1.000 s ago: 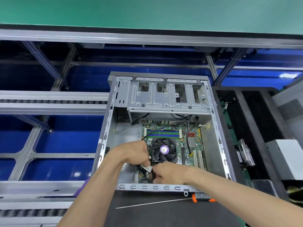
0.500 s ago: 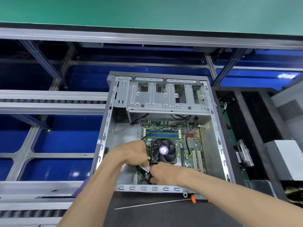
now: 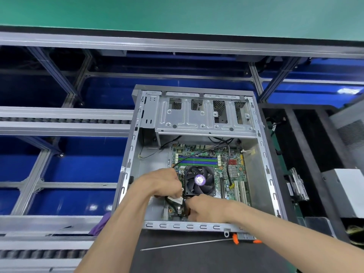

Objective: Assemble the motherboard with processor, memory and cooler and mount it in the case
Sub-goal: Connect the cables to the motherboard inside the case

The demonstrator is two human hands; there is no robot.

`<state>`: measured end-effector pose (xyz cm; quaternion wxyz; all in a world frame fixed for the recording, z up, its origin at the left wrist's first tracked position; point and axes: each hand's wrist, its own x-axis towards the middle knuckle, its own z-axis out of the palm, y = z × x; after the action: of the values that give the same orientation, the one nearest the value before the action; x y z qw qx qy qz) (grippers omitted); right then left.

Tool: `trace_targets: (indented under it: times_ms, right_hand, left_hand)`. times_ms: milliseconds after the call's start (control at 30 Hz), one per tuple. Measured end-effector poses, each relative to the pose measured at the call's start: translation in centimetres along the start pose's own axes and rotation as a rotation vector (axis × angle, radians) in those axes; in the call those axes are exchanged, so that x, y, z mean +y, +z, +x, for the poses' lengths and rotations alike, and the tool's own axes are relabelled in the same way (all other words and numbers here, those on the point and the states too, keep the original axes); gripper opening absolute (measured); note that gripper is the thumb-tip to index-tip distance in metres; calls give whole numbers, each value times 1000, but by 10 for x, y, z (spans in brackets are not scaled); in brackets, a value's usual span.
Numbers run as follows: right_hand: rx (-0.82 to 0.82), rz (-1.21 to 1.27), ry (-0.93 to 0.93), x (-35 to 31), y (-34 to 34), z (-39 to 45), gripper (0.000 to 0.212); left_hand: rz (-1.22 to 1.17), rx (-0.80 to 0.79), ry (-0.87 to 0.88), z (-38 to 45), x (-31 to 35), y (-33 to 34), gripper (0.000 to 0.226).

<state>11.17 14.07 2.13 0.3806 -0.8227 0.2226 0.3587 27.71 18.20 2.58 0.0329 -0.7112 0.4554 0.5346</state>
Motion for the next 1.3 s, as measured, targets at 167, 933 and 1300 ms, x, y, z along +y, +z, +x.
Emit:
trace_targets:
  times_ms: [167,933,1300]
  right_hand:
    - [-24,156,-50,3,-6,-9,22]
    - [85,891,-98,23,-6,-24,22]
    - [126,955,-212,23,-8,-30,10]
  left_hand:
    - [-85,-5,8,-4,1,-1,35]
    - [-75,-51,244,-14,6,-5,8]
    - [-17,-85,242,-15,4,-7,16]
